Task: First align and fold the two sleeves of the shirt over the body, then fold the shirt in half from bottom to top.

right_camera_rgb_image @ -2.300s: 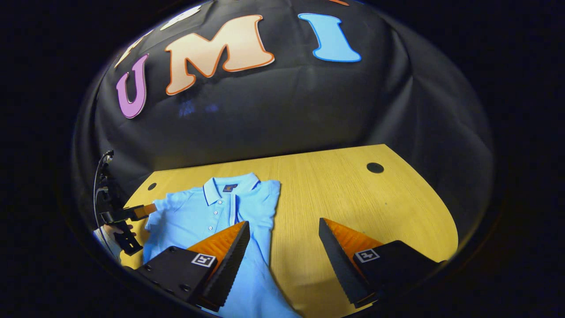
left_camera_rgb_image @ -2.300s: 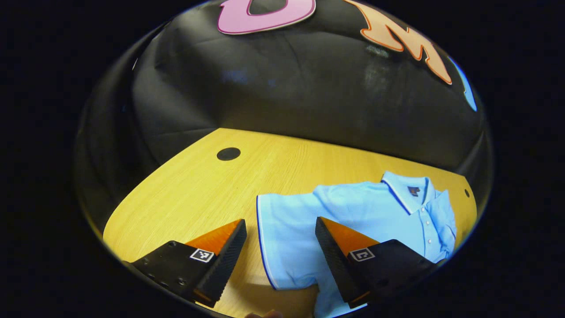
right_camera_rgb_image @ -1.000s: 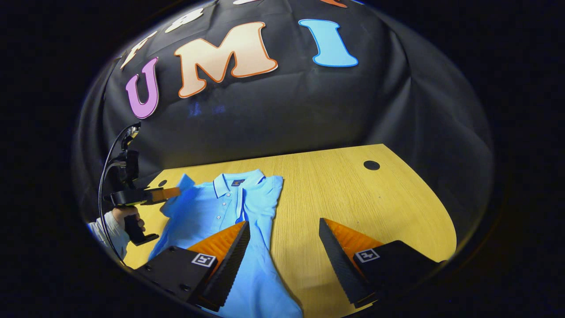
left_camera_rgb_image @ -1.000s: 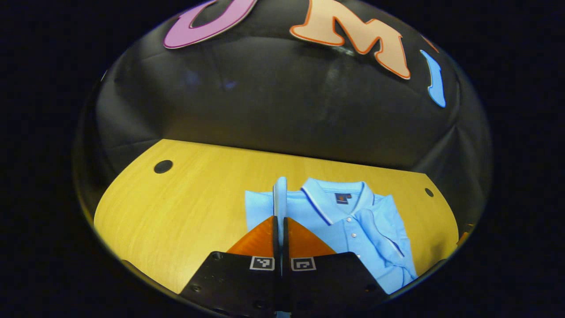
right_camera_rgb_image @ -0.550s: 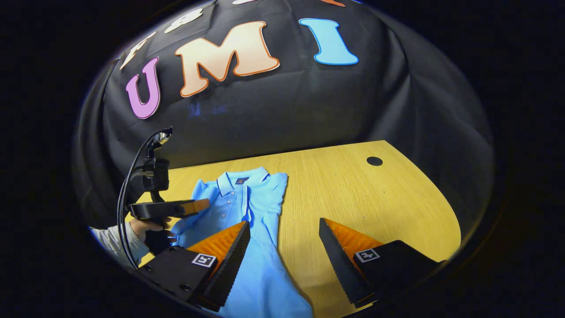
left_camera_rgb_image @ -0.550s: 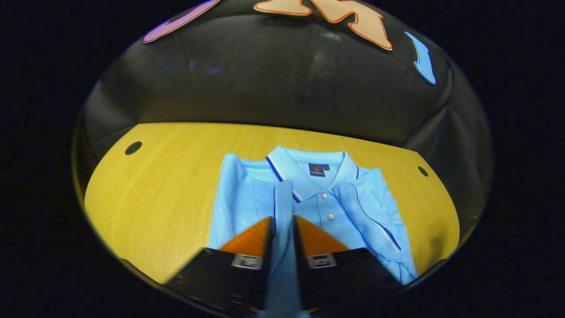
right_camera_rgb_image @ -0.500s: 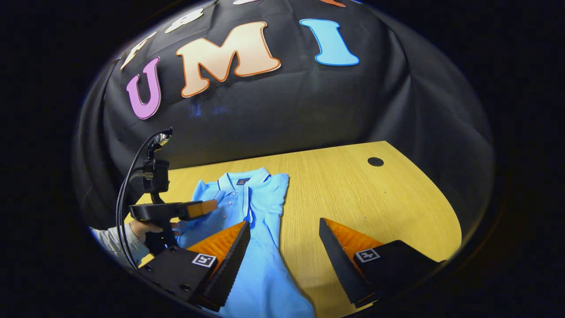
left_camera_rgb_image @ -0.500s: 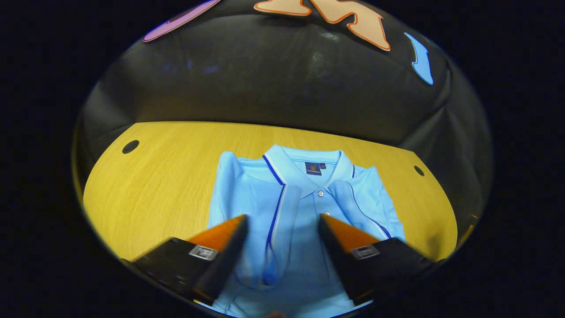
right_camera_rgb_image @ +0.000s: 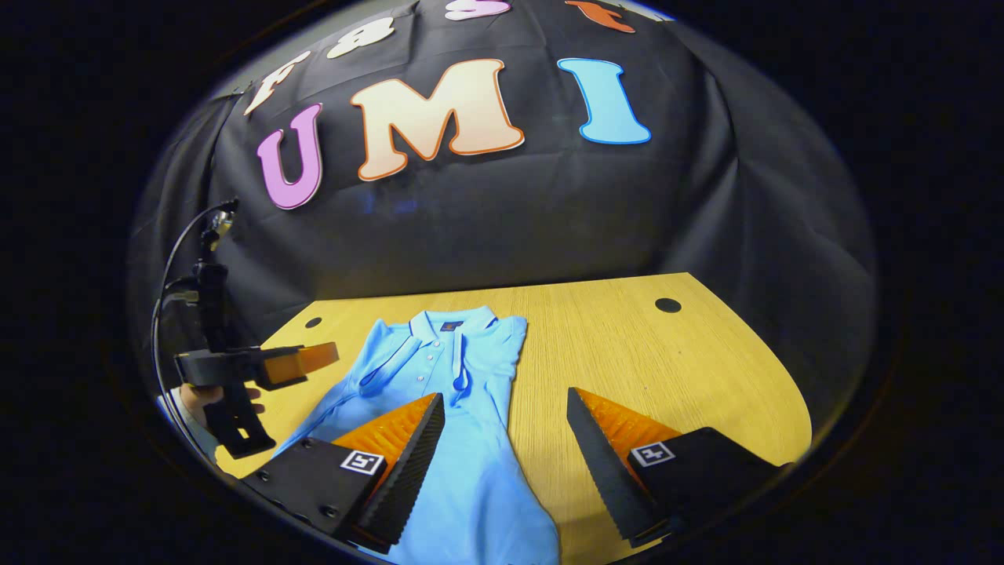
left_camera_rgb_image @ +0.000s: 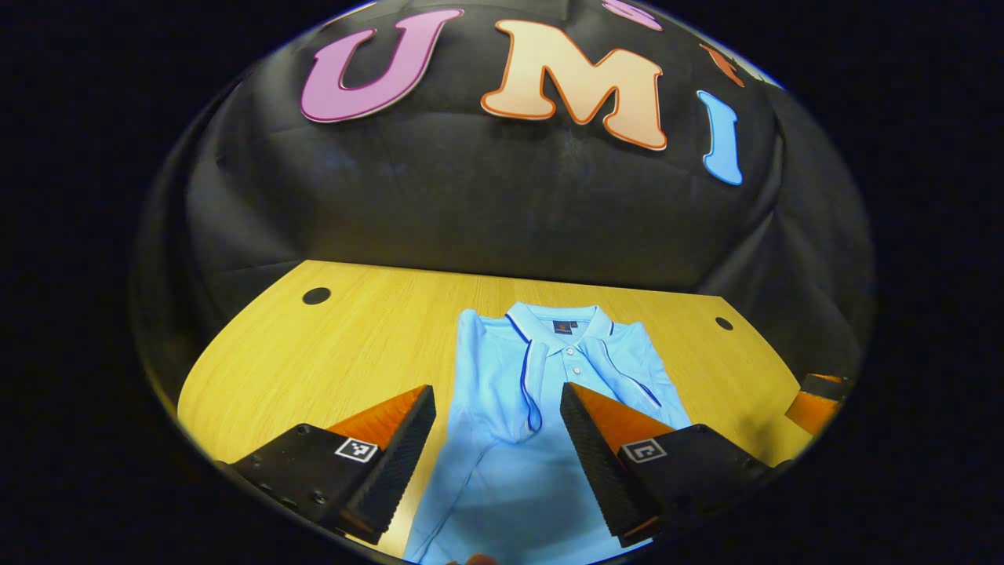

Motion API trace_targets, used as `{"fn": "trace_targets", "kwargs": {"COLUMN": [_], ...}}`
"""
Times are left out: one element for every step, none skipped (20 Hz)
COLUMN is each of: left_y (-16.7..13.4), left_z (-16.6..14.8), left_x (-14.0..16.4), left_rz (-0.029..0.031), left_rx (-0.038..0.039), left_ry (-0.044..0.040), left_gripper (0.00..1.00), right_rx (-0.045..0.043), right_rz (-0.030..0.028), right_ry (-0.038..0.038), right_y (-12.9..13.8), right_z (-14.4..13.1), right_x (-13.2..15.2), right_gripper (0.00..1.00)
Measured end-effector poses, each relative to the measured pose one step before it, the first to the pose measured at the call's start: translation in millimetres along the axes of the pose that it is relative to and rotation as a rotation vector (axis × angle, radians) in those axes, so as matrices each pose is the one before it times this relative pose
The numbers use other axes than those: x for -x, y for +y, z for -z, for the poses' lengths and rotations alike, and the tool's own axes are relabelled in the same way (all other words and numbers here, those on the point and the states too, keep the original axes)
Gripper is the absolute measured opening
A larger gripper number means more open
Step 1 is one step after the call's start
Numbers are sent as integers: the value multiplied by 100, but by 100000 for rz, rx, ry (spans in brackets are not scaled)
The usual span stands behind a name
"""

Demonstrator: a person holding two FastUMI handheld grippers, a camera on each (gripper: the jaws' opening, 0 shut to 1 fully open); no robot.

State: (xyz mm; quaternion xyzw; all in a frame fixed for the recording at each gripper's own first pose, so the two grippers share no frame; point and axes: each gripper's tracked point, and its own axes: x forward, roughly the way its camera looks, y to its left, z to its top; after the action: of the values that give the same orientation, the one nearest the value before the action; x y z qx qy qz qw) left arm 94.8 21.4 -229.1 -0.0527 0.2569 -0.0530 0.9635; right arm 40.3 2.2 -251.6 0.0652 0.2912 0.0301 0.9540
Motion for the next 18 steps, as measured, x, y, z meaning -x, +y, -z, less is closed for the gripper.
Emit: {"fn": "trace_targets", "kwargs": {"left_y": [159,390,437,350,341,436,505,374,325,210,139,54,44,37,-122,-21,-46,112], "left_z": [313,513,467,722,811,1146,1028,1095,1262,1386,1202,1265,1381,1254,1025,1046,1027,1044], "left_x": [1846,1712,1517,1409,1313,1225,1100,929,945,1024,820,694,745,539,622,606,450,379], "left_rz": [-162,-1000,-1196,-1241,-632,-1147,-1225,-832,-933,-621,-256,-59,-58,-94,338,72,94,-288], "left_rx": [-194,-714,-754,-283,-304,-472,-562,-657,-656,-549,-367,-196,145,399,431,347,57,-58], "left_ry": [-860,-1168,-1072,-554,718,1162,1180,1110,1721,1953,901,1634,2050,1731,976,1333,1297,1187], "left_gripper": [96,96,96,96,96,96,96,96,96,96,96,96,96,96,96,96,96,96], "right_rx": [-120,-14,563,999,780,444,366,167,168,627,1149,1302,1205,1249,1068,539,279,498], "right_rz": [-619,-496,-310,73,-108,-247,81,74,-93,-38,147,268,57,252,326,159,10,423], "right_ry": [553,298,85,268,199,497,385,549,685,995,1274,1388,1706,1408,1650,1962,1978,2048], "right_y": [-50,-52,-9,-205,-202,-9,-168,-35,-70,-7,34,-68,-165,-117,-203,-16,195,52], "right_z": [620,589,662,555,651,565,721,646,871,892,1136,1072,1126,1054,1092,1166,1423,1193], "right_x": [1016,947,963,825,862,702,819,684,592,575,543,451,691,482,506,468,313,204], "right_gripper": [98,98,93,93,98,98,93,98,98,98,98,98,98,98,98,93,98,98]}}
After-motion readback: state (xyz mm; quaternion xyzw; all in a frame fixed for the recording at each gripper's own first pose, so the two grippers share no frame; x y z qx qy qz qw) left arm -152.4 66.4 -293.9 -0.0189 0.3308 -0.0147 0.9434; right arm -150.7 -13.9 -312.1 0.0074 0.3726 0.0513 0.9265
